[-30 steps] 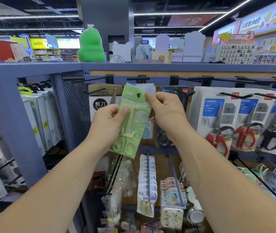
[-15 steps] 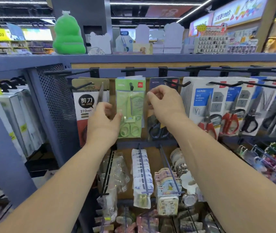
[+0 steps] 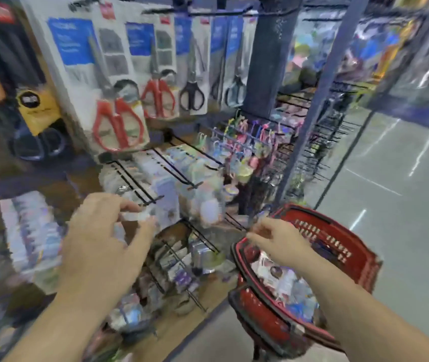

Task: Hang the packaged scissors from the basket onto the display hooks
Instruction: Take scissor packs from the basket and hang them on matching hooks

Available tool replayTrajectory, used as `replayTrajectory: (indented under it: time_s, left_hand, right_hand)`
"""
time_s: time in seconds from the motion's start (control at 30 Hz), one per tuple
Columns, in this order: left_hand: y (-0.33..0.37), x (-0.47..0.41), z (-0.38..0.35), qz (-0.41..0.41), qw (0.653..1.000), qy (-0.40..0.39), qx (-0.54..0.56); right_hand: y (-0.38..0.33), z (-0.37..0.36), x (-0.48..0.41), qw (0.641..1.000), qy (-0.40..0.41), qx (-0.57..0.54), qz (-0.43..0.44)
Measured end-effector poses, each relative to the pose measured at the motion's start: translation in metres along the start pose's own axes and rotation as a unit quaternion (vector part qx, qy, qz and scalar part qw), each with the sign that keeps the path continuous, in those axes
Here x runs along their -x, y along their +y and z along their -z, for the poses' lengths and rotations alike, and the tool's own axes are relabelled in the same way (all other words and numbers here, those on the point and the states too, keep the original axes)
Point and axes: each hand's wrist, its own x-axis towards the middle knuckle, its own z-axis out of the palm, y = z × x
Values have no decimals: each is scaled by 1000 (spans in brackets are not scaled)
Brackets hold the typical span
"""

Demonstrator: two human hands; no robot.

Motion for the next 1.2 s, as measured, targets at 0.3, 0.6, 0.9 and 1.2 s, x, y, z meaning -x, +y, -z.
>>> replayTrajectory:
  time_s: [0.3, 0.6, 0.9, 1.2]
  left_hand:
    - [71, 88, -235, 5, 938, -316, -138]
    - [91, 134, -368, -8, 881, -419, -220]
    - [72, 131, -395, 6, 824, -501, -266]
    - [102, 107, -458, 142, 802, -533, -231]
  right_hand:
    - [261, -3, 11, 976, -145, 108, -120]
    - [345, -4, -27, 953, -267, 75, -118]
    - [365, -32, -83, 923, -290, -34, -248]
    - [412, -61, -137, 915, -300, -74, -260]
